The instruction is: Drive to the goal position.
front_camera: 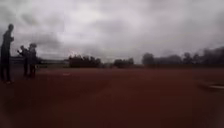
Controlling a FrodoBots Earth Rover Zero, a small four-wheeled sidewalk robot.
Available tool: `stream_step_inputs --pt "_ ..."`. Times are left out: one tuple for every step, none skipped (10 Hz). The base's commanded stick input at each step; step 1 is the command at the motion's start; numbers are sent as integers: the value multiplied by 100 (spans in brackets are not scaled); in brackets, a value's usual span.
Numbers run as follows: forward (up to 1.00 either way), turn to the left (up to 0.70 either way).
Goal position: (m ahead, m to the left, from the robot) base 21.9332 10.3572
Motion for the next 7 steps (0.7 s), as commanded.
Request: stream_step_inputs --pt "85 0" --pt "85 0" --pt "85 0" --pt "85 0" --pt "85 0" --pt "85 0" --pt "85 0"
